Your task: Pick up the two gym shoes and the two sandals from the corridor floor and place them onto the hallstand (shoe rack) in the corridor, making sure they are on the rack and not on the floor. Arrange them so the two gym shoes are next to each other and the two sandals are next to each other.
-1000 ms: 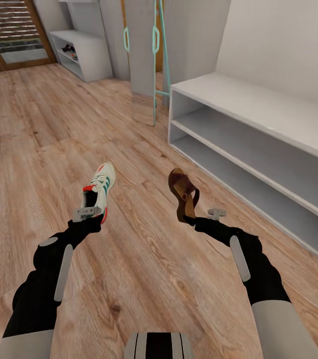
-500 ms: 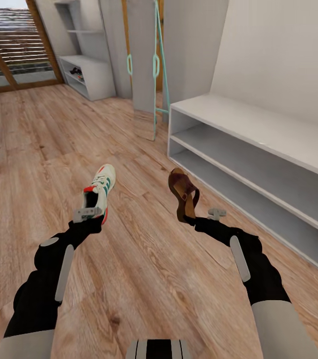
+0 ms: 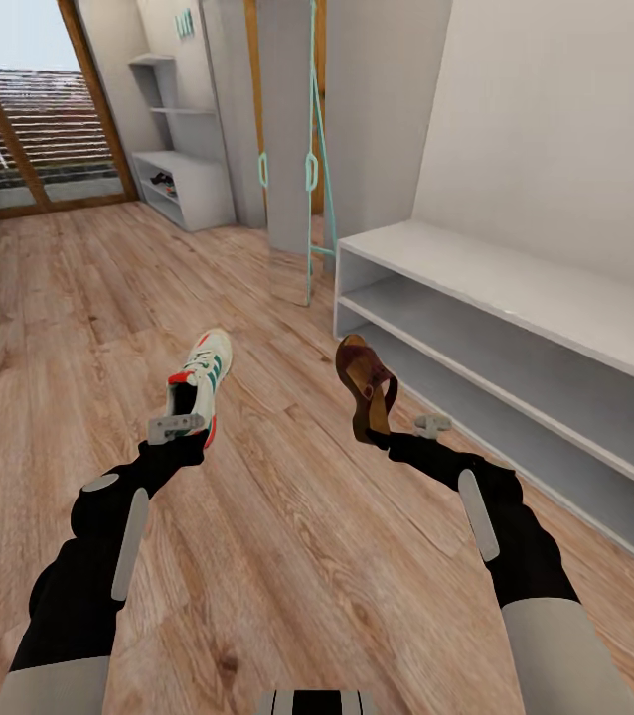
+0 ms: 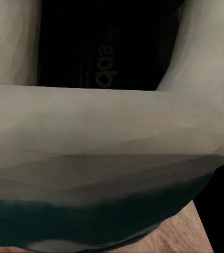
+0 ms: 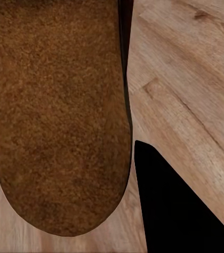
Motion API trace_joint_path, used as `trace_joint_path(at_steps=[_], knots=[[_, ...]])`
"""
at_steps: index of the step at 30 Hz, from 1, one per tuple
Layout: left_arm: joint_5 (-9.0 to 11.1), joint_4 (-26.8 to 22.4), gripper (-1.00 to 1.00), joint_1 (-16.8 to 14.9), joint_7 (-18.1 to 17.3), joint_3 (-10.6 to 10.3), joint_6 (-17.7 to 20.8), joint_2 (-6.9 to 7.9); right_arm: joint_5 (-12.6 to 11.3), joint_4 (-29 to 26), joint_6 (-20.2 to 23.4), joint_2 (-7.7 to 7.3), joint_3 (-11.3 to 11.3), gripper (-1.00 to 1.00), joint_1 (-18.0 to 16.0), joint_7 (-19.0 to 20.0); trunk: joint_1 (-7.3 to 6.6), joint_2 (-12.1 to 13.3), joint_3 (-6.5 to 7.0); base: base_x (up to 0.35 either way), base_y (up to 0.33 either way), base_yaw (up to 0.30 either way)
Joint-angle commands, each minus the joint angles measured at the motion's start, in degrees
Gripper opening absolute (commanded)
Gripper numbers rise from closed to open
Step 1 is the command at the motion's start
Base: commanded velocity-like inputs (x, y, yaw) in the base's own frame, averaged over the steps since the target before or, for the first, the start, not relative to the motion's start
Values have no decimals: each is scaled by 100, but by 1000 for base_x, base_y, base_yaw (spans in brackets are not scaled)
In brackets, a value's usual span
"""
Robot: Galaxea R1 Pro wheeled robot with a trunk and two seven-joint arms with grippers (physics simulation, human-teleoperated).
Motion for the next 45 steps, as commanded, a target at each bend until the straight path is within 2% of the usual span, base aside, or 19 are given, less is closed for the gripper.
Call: trace_joint_path(at_steps=[1, 26, 36, 45], knots=[[-7, -6, -100, -4, -40, 16, 32, -6, -38, -3, 54, 6, -18, -100, -4, 5, -1, -2, 5, 0, 0, 0], [-4, 5, -100, -4, -40, 13, 32, -6, -38, -3, 53, 6, -18, -100, -2, 5, -1, -2, 239, 6, 0, 0], [2, 59, -100, -4, -43, 9, 32, -6, -39, -3, 53, 6, -18, -100, -4, 5, -1, -2, 333, 296, 0, 10], [2, 64, -100, -4, -44, 7, 32, -6, -39, -3, 55, 6, -18, -100, -1, 5, -1, -2, 402, 346, 0, 187]])
